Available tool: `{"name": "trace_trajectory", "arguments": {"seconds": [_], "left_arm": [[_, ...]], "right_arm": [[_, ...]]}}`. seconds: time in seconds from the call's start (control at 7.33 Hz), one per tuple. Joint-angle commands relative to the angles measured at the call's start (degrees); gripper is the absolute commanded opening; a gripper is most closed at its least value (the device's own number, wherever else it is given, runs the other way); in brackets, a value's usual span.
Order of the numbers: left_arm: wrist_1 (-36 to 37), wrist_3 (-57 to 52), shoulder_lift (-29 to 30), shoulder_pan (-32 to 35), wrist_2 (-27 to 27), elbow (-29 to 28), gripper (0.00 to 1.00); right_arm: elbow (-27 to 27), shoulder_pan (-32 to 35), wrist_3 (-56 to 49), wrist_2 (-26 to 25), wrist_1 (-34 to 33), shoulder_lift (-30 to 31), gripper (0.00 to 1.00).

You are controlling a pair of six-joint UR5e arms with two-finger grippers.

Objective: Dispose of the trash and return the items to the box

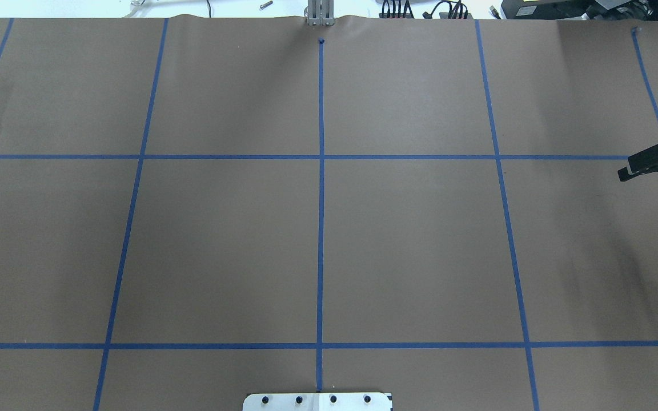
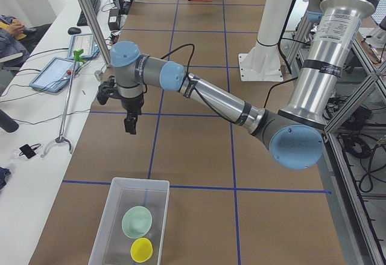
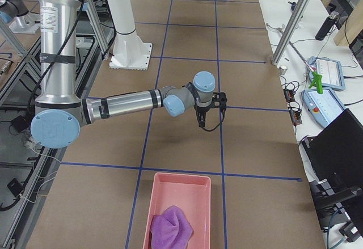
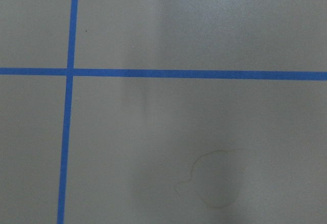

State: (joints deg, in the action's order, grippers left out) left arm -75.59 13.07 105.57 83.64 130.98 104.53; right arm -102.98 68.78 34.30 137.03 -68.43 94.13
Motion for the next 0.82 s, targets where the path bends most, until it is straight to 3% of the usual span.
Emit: {"name": "trace_trajectory", "arguments": {"seconds": [0.0, 0.27, 0.68], "left_arm": [[-1.55, 1.78, -5.78, -3.91, -0.03, 6.65, 0.97], [-12.79, 1.25, -11.43, -4.97, 0.06, 5.87, 0.97], [-12.65, 2.04, -10.74, -8.14, 0.41, 6.74, 0.97]], "right_arm": [[0.23, 2.92, -0.37, -0.54, 2.77, 1.76, 1.00], [0.85, 5.04, -2.03, -0.54, 0.76, 0.00, 1.00], [0.85, 8.64, -19.84, -0.45, -7.39, -1.22, 1.00]]}}
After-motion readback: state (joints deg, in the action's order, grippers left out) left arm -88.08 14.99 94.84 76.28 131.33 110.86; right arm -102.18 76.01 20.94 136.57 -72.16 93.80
